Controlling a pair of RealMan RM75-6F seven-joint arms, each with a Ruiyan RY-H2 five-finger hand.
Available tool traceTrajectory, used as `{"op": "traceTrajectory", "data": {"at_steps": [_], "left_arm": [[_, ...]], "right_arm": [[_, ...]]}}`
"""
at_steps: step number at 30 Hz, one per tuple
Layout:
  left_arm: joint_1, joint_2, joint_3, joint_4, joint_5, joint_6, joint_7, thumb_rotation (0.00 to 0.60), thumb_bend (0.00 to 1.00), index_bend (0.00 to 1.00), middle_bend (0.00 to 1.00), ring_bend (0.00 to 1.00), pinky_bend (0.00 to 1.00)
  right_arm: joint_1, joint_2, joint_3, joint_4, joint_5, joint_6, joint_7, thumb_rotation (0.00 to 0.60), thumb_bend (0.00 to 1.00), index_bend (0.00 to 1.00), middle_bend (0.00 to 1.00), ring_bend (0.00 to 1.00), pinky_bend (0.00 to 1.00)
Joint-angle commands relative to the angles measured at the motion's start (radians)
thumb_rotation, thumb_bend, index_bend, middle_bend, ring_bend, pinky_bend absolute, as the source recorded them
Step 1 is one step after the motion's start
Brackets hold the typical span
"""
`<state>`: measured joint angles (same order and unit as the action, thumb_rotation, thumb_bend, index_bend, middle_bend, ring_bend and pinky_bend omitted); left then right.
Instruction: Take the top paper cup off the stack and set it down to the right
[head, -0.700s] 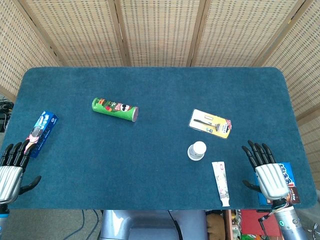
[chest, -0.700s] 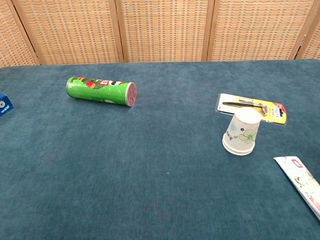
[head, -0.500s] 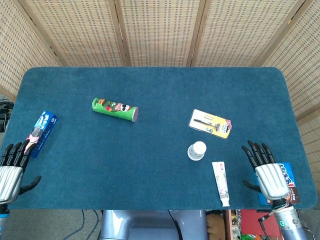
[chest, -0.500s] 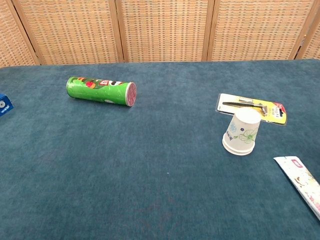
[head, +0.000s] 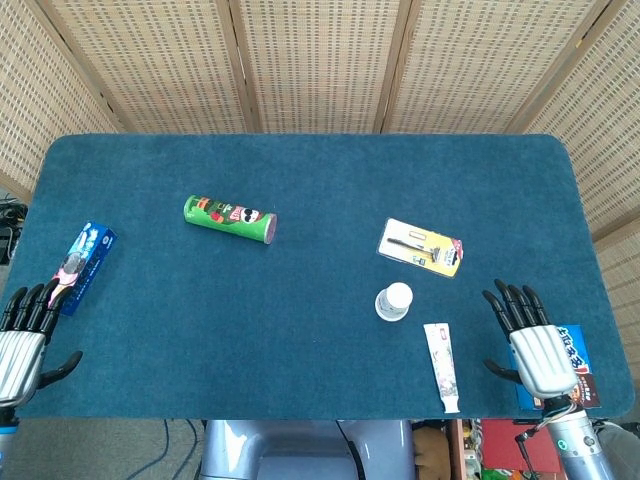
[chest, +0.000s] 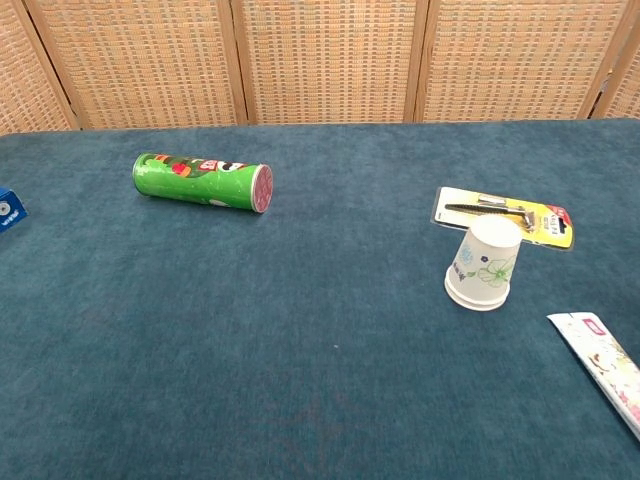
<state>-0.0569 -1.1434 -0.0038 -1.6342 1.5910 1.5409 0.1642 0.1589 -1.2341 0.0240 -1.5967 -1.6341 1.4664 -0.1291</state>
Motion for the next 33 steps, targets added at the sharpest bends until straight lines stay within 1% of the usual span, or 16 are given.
{"op": "traceTrajectory", "data": {"at_steps": [1, 10, 14, 16, 21, 25, 27, 29, 31, 32, 33], "left_arm": [[0.0, 0.0, 0.0, 0.002, 0.001, 0.0, -0.003, 0.6, 0.25, 0.0, 0.0, 0.0, 0.0], [-0.002, 0.002, -0.002, 0.001, 0.0, 0.001, -0.014, 0.6, 0.25, 0.0, 0.0, 0.0, 0.0], [-0.002, 0.002, -0.003, 0.0, -0.007, -0.003, -0.008, 0.6, 0.24, 0.0, 0.0, 0.0, 0.0], [-0.001, 0.001, -0.004, -0.001, -0.008, -0.001, -0.007, 0.6, 0.24, 0.0, 0.0, 0.0, 0.0], [-0.001, 0.001, -0.002, -0.005, -0.009, -0.005, 0.002, 0.6, 0.25, 0.0, 0.0, 0.0, 0.0], [-0.001, 0.0, -0.001, -0.007, -0.006, -0.004, 0.008, 0.6, 0.24, 0.0, 0.0, 0.0, 0.0], [-0.001, 0.0, -0.001, -0.007, -0.006, -0.004, 0.008, 0.6, 0.25, 0.0, 0.0, 0.0, 0.0], [-0.002, -0.001, -0.001, -0.006, -0.008, -0.006, 0.007, 0.6, 0.25, 0.0, 0.0, 0.0, 0.0], [-0.003, -0.001, -0.001, -0.005, -0.008, -0.009, 0.007, 0.6, 0.24, 0.0, 0.0, 0.0, 0.0], [-0.004, -0.002, -0.001, -0.004, -0.009, -0.01, 0.006, 0.6, 0.24, 0.0, 0.0, 0.0, 0.0], [-0.004, -0.002, -0.001, -0.004, -0.01, -0.011, 0.006, 0.6, 0.24, 0.0, 0.0, 0.0, 0.0]], "right_arm": [[-0.001, -0.001, -0.001, -0.001, 0.001, 0.0, 0.0, 0.6, 0.29, 0.03, 0.0, 0.0, 0.0], [0.006, -0.006, 0.001, 0.003, 0.004, -0.012, -0.006, 0.6, 0.29, 0.03, 0.0, 0.0, 0.0], [0.032, -0.004, 0.018, -0.009, 0.013, -0.043, -0.013, 0.6, 0.28, 0.03, 0.0, 0.0, 0.0], [0.057, -0.001, 0.035, -0.021, 0.018, -0.069, -0.023, 0.6, 0.29, 0.04, 0.0, 0.0, 0.0], [0.142, 0.007, 0.095, -0.064, 0.056, -0.164, -0.053, 0.6, 0.29, 0.13, 0.0, 0.0, 0.0], [0.213, 0.025, 0.141, -0.111, 0.117, -0.266, -0.114, 0.6, 0.29, 0.15, 0.0, 0.0, 0.0], [0.244, 0.042, 0.153, -0.138, 0.151, -0.323, -0.132, 0.6, 0.29, 0.16, 0.0, 0.0, 0.0], [0.292, 0.071, 0.174, -0.182, 0.223, -0.415, -0.177, 0.6, 0.29, 0.17, 0.0, 0.0, 0.0], [0.34, 0.075, 0.192, -0.202, 0.278, -0.478, -0.241, 0.6, 0.29, 0.18, 0.01, 0.0, 0.0], [0.363, 0.071, 0.202, -0.212, 0.327, -0.504, -0.283, 0.6, 0.29, 0.19, 0.02, 0.0, 0.0], [0.375, 0.069, 0.206, -0.221, 0.357, -0.513, -0.309, 0.6, 0.29, 0.2, 0.02, 0.0, 0.0]]}}
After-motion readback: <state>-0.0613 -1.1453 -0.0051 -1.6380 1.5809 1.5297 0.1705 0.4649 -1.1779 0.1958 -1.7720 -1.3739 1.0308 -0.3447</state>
